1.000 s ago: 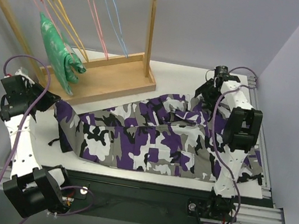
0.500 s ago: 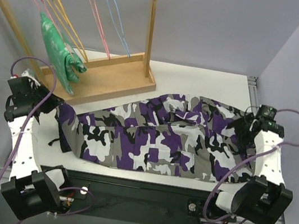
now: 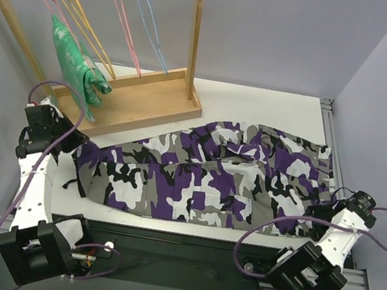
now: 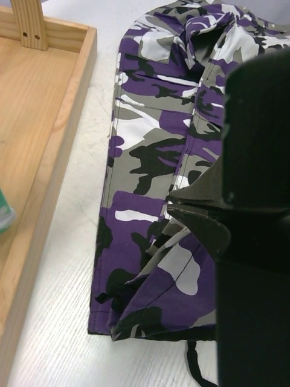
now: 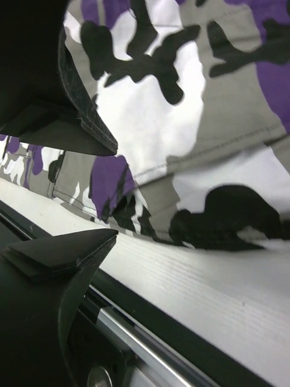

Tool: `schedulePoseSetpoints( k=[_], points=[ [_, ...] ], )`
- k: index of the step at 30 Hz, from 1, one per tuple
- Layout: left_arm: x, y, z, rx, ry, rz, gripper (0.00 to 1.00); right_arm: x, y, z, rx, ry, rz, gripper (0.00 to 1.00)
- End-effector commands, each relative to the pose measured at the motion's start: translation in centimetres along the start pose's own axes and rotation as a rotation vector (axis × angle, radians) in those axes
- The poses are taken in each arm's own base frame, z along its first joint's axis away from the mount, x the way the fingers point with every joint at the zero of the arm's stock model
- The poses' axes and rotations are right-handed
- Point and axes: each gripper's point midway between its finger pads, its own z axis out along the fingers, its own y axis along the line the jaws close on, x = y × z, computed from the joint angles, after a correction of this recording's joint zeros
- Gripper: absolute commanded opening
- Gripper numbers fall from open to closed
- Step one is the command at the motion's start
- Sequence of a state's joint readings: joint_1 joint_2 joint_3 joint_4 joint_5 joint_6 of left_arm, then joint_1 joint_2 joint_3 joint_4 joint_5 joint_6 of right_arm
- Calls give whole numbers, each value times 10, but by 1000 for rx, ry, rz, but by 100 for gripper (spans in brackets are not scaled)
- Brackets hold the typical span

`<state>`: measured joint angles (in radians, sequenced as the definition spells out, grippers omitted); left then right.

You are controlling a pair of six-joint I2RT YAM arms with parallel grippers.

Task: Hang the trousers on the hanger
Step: Flatten out the trousers at the center of the board.

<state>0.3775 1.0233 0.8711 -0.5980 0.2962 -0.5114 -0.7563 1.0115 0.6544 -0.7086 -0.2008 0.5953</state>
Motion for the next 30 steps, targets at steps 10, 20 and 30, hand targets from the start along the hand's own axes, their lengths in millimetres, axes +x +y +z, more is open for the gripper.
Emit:
schedulePoseSetpoints(
  k=[10,20,30],
  points=[
    [-2,-10,14,23,-46,24,0,-13,-41,22,205,-72,124,50],
    [-11,-22,15,35,-96,-85,0,-24,-40,51,243,-67,153,50],
    [-47,-17,29,-44,-251,-262,0,-23,-41,76,258,-29,109,24]
  ],
)
